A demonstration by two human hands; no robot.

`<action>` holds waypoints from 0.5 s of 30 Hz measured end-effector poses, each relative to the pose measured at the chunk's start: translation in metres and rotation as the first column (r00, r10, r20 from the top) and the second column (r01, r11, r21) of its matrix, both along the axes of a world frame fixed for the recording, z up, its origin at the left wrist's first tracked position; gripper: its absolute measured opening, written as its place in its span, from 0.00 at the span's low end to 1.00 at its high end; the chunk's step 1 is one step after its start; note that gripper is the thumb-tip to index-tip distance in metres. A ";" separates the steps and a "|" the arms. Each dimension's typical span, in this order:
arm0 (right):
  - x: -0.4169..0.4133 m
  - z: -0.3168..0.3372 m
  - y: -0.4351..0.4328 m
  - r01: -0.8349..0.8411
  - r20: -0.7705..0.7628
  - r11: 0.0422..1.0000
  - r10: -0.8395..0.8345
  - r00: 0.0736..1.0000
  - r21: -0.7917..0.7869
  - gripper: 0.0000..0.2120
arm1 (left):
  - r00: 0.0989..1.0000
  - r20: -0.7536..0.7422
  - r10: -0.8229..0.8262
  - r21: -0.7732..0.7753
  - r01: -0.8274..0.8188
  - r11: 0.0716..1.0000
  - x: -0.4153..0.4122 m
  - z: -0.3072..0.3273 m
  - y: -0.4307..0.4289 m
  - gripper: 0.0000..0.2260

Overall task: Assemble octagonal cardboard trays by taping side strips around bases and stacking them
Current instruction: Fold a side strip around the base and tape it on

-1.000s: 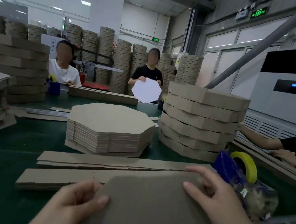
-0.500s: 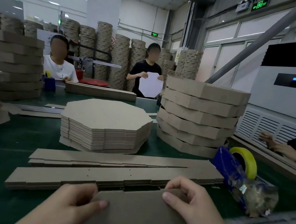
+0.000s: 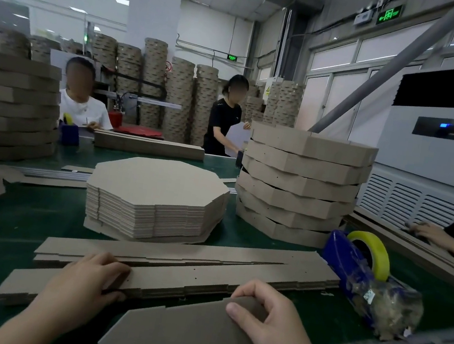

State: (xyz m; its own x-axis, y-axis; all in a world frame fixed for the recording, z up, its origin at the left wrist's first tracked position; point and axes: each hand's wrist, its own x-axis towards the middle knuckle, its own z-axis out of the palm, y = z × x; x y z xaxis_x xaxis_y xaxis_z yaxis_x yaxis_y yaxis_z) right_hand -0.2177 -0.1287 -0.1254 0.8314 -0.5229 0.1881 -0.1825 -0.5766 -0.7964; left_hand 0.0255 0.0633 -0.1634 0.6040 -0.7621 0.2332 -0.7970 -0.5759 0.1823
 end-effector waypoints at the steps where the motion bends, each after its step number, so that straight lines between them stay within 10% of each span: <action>1: 0.001 0.001 0.000 -0.001 0.004 1.000 0.001 1.000 -0.007 0.02 | 1.000 -0.002 0.005 -0.003 -0.005 1.000 0.001 0.003 -0.001 0.23; 15: 0.015 -0.005 0.015 -0.028 -0.030 0.994 0.031 0.999 0.102 0.02 | 0.992 -0.073 -0.105 -0.207 0.088 0.974 -0.003 0.032 0.000 0.12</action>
State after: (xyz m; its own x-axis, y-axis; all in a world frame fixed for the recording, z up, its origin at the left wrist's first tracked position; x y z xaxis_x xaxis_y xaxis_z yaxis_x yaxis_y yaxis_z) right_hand -0.2029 -0.1137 -0.1307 0.8513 -0.5133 0.1086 -0.1929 -0.4987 -0.8450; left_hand 0.0221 0.0635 -0.1314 0.5538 -0.7598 0.3406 -0.8240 -0.4413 0.3553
